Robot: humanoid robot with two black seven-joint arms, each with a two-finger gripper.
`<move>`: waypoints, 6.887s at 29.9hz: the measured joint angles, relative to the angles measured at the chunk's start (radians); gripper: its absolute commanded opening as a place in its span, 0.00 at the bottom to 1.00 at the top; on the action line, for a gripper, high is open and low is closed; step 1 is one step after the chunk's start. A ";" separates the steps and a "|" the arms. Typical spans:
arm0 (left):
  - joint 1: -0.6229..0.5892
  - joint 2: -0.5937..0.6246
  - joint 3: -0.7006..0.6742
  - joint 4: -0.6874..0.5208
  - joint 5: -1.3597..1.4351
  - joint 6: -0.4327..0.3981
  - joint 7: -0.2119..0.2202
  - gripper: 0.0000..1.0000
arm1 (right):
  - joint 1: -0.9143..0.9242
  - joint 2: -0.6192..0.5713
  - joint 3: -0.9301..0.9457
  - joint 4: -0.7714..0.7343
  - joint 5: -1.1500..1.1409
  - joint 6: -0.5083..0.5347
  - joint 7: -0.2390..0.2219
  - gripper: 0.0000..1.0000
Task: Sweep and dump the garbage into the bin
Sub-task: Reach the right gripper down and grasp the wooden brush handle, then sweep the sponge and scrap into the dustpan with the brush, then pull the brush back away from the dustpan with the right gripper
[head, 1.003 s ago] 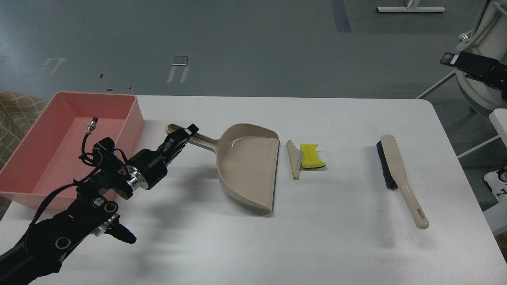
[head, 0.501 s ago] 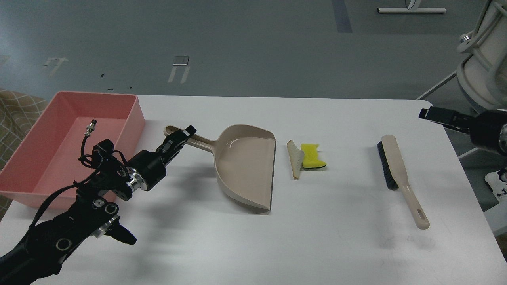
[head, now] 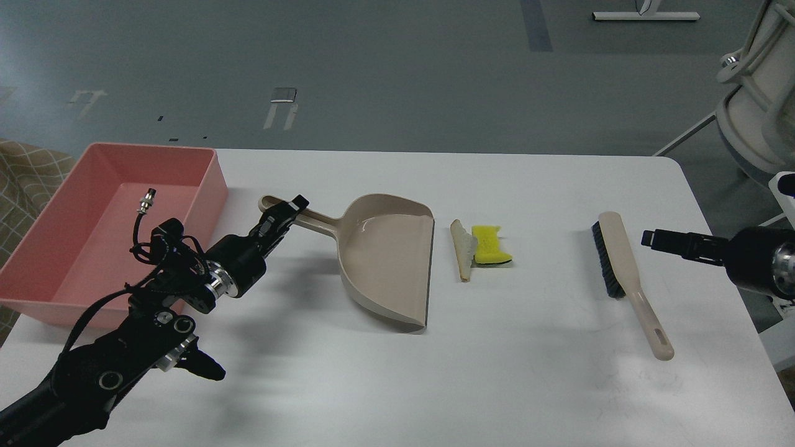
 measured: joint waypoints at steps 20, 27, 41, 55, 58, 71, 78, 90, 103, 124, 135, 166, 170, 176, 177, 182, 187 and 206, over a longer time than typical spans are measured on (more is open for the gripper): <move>-0.006 -0.009 -0.007 0.041 -0.003 0.003 0.001 0.13 | -0.099 -0.033 0.001 0.057 0.040 0.000 -0.015 0.90; -0.009 -0.020 -0.002 0.041 -0.003 0.004 0.000 0.11 | -0.132 -0.022 0.002 0.055 0.041 0.000 -0.049 0.77; -0.007 -0.030 -0.013 0.048 -0.004 0.006 0.002 0.11 | -0.164 0.050 0.003 0.059 0.035 0.000 -0.059 0.74; -0.009 -0.030 -0.015 0.048 -0.006 0.011 0.002 0.11 | -0.164 0.081 0.002 0.054 0.033 0.000 -0.110 0.57; -0.009 -0.030 -0.015 0.048 -0.006 0.011 0.002 0.12 | -0.164 0.082 0.001 0.053 0.033 0.000 -0.112 0.57; -0.009 -0.031 -0.016 0.047 -0.006 0.015 0.000 0.12 | -0.164 0.089 0.001 0.052 0.033 0.000 -0.111 0.42; -0.008 -0.031 -0.016 0.047 -0.009 0.016 0.000 0.12 | -0.168 0.090 -0.002 0.049 0.033 0.000 -0.111 0.43; -0.007 -0.029 -0.015 0.047 -0.024 0.015 0.000 0.12 | -0.173 0.095 -0.002 0.046 0.036 0.000 -0.109 0.37; -0.005 -0.029 -0.016 0.048 -0.024 0.015 0.000 0.12 | -0.180 0.097 -0.002 0.029 0.039 0.000 -0.107 0.01; -0.014 -0.077 -0.011 0.062 -0.023 0.036 0.036 0.12 | -0.149 0.156 0.019 0.037 0.041 0.000 -0.097 0.00; -0.025 -0.079 -0.005 0.066 -0.021 0.035 0.037 0.12 | -0.130 0.230 0.006 0.041 0.040 0.000 -0.100 0.00; -0.058 -0.071 -0.008 0.065 -0.021 0.035 0.035 0.12 | -0.038 0.407 -0.081 -0.048 0.041 0.000 -0.094 0.00; -0.058 -0.072 -0.007 0.065 -0.021 0.035 0.035 0.12 | -0.038 0.425 -0.083 -0.051 0.041 0.000 -0.099 0.00; -0.054 -0.078 -0.004 0.064 -0.021 0.034 0.035 0.12 | -0.038 0.436 -0.123 -0.046 0.041 0.000 -0.100 0.00; -0.051 -0.079 -0.004 0.064 -0.021 0.034 0.035 0.12 | -0.038 0.438 -0.128 -0.046 0.041 0.000 -0.100 0.00; -0.038 -0.081 -0.007 0.063 -0.021 0.035 0.034 0.12 | -0.029 0.449 -0.134 -0.048 0.041 0.000 -0.100 0.00; -0.040 -0.091 -0.009 0.063 -0.020 0.037 0.034 0.12 | -0.006 0.478 -0.135 -0.049 0.041 0.000 -0.101 0.00; -0.044 -0.099 -0.013 0.063 -0.022 0.036 0.034 0.12 | 0.091 0.704 -0.223 -0.149 0.039 0.000 -0.110 0.00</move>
